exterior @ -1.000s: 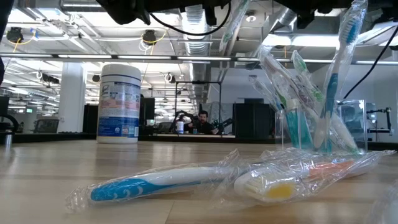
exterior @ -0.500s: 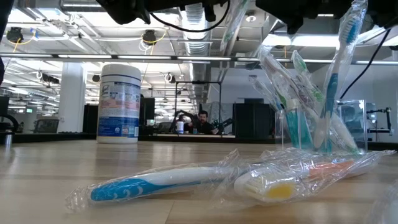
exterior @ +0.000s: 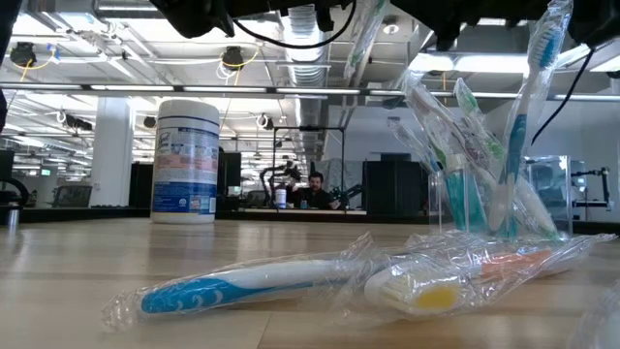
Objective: Pick & Place toothbrushing station
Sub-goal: Put the green toothbrush into the transparent organizer
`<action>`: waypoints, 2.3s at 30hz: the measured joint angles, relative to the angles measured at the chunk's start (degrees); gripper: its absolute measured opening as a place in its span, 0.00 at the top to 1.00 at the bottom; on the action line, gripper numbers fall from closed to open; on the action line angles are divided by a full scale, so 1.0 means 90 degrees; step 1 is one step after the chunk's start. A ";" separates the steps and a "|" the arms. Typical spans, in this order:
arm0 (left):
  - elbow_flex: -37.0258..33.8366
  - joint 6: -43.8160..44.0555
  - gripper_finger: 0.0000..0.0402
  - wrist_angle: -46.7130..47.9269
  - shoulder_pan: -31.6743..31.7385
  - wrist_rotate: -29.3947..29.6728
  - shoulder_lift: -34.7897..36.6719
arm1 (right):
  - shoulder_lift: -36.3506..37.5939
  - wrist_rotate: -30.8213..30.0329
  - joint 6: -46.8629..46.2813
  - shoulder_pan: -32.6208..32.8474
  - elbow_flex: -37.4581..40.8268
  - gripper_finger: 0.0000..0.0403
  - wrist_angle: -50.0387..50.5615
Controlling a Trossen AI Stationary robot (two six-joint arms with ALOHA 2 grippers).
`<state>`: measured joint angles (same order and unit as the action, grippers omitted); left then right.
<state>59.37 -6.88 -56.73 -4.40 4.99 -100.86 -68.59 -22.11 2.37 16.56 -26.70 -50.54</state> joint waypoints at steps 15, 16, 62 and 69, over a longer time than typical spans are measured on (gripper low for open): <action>0.0000 0.0001 1.00 0.0017 0.0000 -0.0007 0.0000 | -0.0380 0.0000 0.0068 -0.0170 -0.0291 0.92 0.0092; 0.0000 0.0001 1.00 0.0017 -0.0002 -0.0013 0.0000 | -0.0380 0.0000 0.0070 -0.0171 -0.0291 0.95 0.0092; -0.1365 0.0200 0.89 0.1035 -0.0693 -0.0003 0.1294 | 0.3409 -0.2720 -0.2230 0.0275 0.0537 0.97 0.5732; -0.1365 0.0200 0.89 0.1036 -0.0692 -0.0005 0.1294 | 0.3455 -0.2704 -0.2346 0.0272 0.1025 0.97 0.5266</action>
<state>47.09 -5.08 -47.40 -10.63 4.95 -89.21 -37.49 -46.44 -18.74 19.00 -17.48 -3.15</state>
